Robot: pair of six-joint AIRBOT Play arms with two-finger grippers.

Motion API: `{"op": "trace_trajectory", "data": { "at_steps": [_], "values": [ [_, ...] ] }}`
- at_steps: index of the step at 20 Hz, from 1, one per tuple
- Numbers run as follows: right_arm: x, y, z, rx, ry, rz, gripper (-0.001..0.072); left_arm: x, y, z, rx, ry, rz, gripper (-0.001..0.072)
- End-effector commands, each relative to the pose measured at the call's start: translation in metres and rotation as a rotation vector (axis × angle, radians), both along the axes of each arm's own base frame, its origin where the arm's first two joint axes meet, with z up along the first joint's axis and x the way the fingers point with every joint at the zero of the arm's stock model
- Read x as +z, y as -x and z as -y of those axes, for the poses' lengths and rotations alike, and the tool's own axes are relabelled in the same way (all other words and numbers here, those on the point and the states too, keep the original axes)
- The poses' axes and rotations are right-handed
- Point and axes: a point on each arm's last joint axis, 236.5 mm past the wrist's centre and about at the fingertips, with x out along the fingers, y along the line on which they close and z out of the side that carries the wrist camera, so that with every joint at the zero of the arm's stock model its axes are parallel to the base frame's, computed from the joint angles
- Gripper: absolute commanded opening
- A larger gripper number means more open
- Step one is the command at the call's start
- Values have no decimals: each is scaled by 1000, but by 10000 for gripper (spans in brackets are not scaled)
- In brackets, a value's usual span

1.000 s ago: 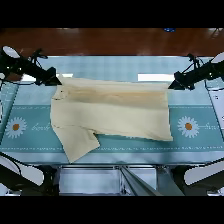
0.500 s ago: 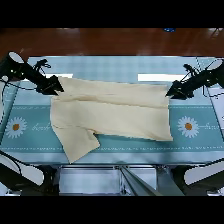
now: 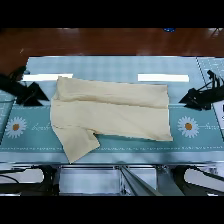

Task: Fold the shirts.

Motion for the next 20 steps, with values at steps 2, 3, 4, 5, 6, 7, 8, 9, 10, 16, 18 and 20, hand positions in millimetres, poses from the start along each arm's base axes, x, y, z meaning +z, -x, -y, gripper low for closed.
{"op": "trace_trajectory", "data": {
  "at_steps": [2,3,4,5,6,7,8,9,10,16,18,20],
  "values": [
    [-6,46,-54,-98,-112,172,410,-31,76,-11,241,41,-10,506],
    [-5,55,-63,-102,-134,186,410,-36,86,-15,291,33,-4,506],
    [-3,60,-69,-105,-148,196,410,-41,95,-19,334,28,0,506],
    [-1,63,-72,-108,-153,209,410,-46,102,-20,366,27,-5,506],
    [2,63,-74,-109,-156,220,410,-50,108,-17,384,37,-17,506],
    [5,62,-75,-111,-164,229,409,-55,113,-12,385,48,-34,506],
    [7,61,-77,-118,-176,234,410,-60,113,-6,389,62,-35,506],
    [9,59,-78,-123,-185,240,409,-63,110,0,392,76,-21,506],
    [10,58,-79,-126,-195,246,409,-66,108,6,384,80,-12,506],
    [17,51,-81,-151,-224,267,409,-82,100,34,270,26,23,506],
    [23,44,-79,-167,-223,291,409,-87,102,45,222,32,5,506],
    [37,33,-68,-186,-205,331,409,-94,108,61,161,47,-36,506]
  ]
}}
